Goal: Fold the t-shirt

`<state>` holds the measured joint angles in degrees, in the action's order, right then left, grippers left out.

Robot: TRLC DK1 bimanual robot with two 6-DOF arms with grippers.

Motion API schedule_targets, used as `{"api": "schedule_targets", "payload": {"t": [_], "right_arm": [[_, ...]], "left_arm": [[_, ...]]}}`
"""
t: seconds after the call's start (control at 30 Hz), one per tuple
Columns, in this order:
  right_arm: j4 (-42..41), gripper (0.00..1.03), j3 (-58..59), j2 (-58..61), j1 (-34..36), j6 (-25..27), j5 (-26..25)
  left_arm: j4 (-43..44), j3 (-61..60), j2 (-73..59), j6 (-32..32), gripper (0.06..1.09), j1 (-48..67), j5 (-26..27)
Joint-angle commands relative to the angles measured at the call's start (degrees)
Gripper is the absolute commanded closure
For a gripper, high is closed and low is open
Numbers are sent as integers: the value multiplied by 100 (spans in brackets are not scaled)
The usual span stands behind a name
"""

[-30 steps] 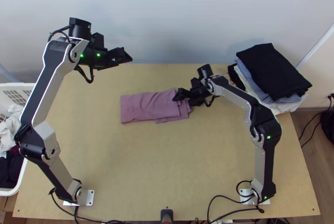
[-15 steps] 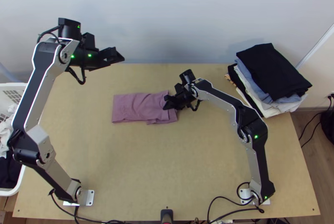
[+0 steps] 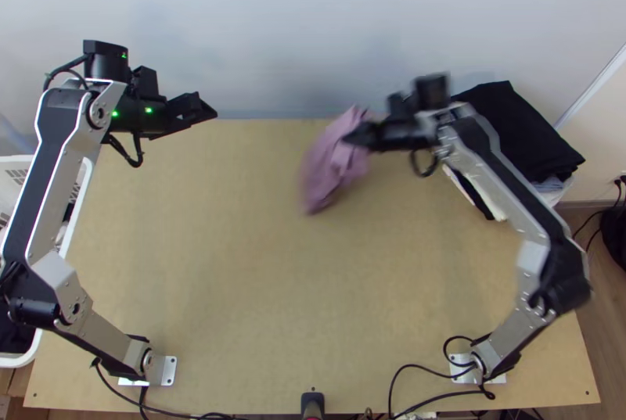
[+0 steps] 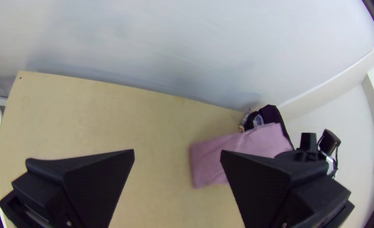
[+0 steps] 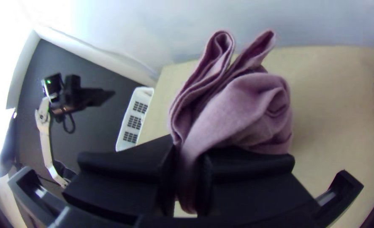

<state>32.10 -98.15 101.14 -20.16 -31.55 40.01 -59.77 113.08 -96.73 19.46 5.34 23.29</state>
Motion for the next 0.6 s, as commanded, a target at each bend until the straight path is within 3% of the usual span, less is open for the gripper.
{"api": "schedule_targets", "payload": {"t": [0.0,0.23,0.57], "right_arm": [[-160,100,-293,-314,364,-158,60],[-406,100,-1101,-394,1454,-343,-11],[-397,100,-2525,186,2412,-457,-266]], "left_arm": [[-53,-190,321,-92,10,-69,0],[-53,-480,629,-189,10,-280,-61],[-53,-849,980,-268,10,-552,-70]]}}
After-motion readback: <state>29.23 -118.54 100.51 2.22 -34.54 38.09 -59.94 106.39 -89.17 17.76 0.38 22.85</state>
